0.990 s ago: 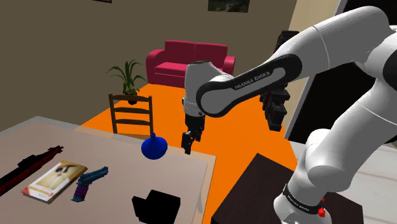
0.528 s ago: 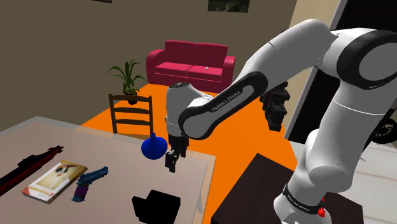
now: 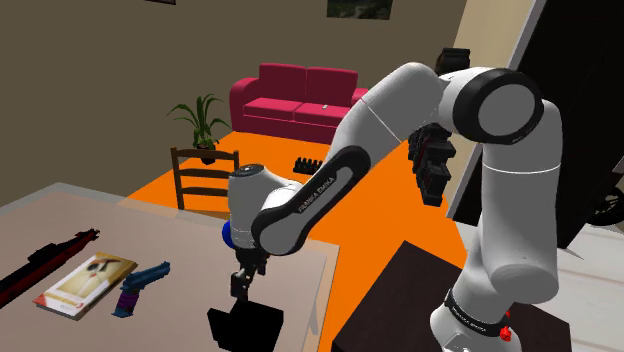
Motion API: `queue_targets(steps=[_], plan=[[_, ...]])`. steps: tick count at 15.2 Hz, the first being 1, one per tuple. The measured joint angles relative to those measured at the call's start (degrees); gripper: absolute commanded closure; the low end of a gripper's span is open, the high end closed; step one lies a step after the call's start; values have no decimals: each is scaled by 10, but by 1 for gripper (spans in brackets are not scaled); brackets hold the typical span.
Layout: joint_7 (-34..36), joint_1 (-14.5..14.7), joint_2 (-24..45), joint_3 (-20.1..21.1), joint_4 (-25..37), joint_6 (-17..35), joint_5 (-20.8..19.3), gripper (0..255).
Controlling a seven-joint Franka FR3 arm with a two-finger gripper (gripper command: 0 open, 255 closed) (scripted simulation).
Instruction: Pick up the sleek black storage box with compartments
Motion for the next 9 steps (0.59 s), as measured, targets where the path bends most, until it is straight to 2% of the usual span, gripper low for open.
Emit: queue_targets(steps=[6, 9], plan=[[24, 48, 131, -14, 105, 19, -46, 0], [27, 59, 161, -19, 125, 27, -55, 0]])
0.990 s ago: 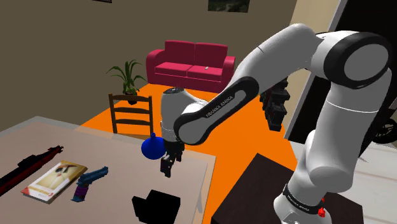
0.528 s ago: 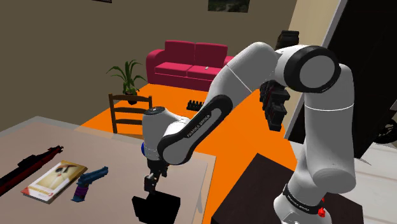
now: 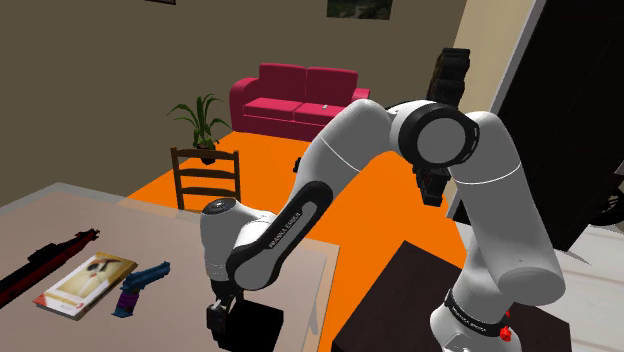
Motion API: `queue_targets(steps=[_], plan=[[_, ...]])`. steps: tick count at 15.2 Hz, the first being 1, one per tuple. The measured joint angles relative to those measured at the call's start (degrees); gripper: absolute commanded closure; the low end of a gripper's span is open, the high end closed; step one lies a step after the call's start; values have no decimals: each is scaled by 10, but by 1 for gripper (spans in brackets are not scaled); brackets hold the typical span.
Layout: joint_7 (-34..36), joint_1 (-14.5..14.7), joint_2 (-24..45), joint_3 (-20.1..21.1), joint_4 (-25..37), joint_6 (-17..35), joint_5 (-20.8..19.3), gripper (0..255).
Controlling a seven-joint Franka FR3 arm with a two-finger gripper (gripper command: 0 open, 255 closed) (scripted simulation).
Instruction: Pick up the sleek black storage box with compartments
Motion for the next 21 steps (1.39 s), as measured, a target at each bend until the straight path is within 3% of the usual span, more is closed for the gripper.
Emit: queue_targets(steps=[6, 7, 21], plan=[[6, 11, 37, -11, 6, 31, -12, 0], [6, 11, 39, -12, 6, 32, -12, 255], [3, 6, 23, -6, 6, 16, -7, 255]])
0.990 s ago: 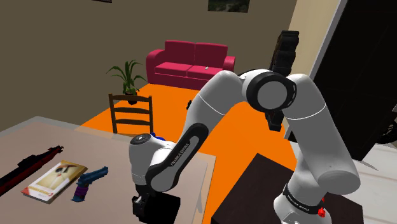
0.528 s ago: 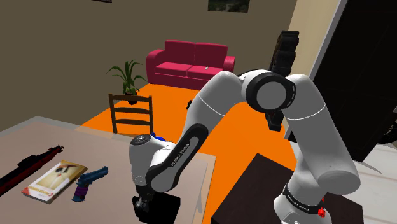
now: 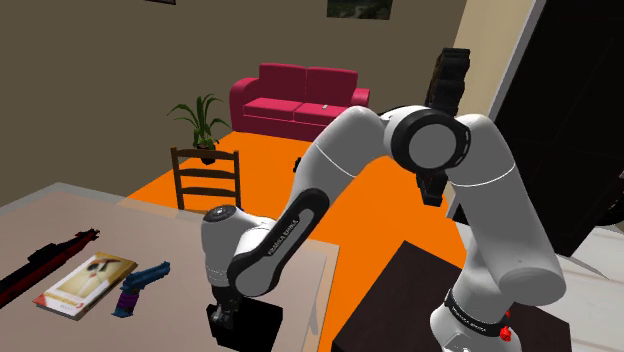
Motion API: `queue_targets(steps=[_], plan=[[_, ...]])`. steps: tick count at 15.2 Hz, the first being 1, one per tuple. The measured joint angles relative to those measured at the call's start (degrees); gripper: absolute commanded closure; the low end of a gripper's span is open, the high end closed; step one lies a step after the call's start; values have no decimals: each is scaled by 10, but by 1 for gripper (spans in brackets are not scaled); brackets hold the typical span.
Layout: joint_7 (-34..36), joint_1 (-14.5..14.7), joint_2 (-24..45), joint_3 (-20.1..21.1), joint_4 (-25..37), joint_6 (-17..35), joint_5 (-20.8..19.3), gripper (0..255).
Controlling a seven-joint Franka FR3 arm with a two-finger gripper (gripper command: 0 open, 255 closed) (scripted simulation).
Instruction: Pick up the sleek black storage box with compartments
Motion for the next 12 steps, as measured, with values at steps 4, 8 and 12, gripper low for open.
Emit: queue_targets(steps=[4, 8, 12], plan=[[-2, -5, -25, 7, -7, -17, 7, 255], [-5, -10, -47, 14, -6, -40, 15, 255], [-9, -16, -68, 21, -8, -59, 23, 255]])
